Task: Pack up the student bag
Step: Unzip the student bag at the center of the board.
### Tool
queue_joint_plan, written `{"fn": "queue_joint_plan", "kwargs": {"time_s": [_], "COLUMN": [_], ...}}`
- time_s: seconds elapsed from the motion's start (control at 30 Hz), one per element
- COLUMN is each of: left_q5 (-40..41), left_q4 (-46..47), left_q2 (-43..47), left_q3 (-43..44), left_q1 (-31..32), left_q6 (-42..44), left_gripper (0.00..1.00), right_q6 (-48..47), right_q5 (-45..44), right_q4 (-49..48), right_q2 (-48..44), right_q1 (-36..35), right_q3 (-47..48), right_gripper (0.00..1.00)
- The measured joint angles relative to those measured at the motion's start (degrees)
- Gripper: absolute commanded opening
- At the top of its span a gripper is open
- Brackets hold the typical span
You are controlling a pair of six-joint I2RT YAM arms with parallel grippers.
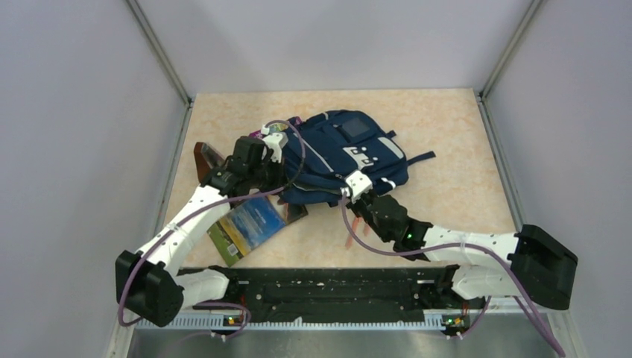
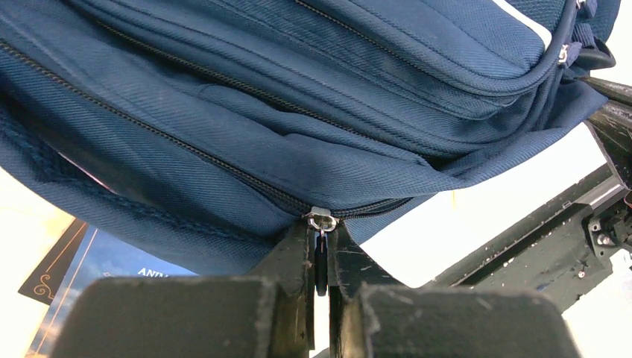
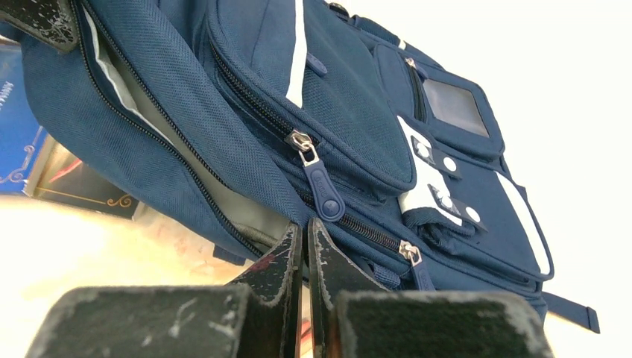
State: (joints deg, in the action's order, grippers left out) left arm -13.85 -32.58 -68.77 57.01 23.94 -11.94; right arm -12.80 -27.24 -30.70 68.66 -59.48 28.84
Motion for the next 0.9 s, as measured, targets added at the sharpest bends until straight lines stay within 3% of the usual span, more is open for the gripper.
{"fn": "queue_joint_plan", "kwargs": {"time_s": [0.43, 0.67, 0.77, 0.9], "left_q5": [0.1, 4.7, 3.5, -0.9], "left_q4": [1.7, 1.5, 1.4, 1.4], "left_q2": [4.5, 4.9, 4.9, 4.9], "left_q3": [-1.3, -2.1, -3.1, -3.5], "left_q1": [-3.7, -7.4, -8.2, -8.1], "left_q6": [-1.9, -1.4, -0.1, 0.7], "left_gripper": [0.0, 0.0, 0.0, 0.0], "right_q6": [1.5, 1.2, 1.0, 1.7], "right_q5": [2.7, 0.3, -0.3, 0.9], "right_q4": [-1.0, -1.3, -1.0, 0.3], "right_q2": [-6.2, -10.4, -10.3, -9.9], "right_q1": [-0.2, 0.0, 0.0, 0.0], "right_q3": [-1.9, -3.2, -3.1, -2.4], "right_gripper": [0.0, 0.0, 0.12, 0.4]}}
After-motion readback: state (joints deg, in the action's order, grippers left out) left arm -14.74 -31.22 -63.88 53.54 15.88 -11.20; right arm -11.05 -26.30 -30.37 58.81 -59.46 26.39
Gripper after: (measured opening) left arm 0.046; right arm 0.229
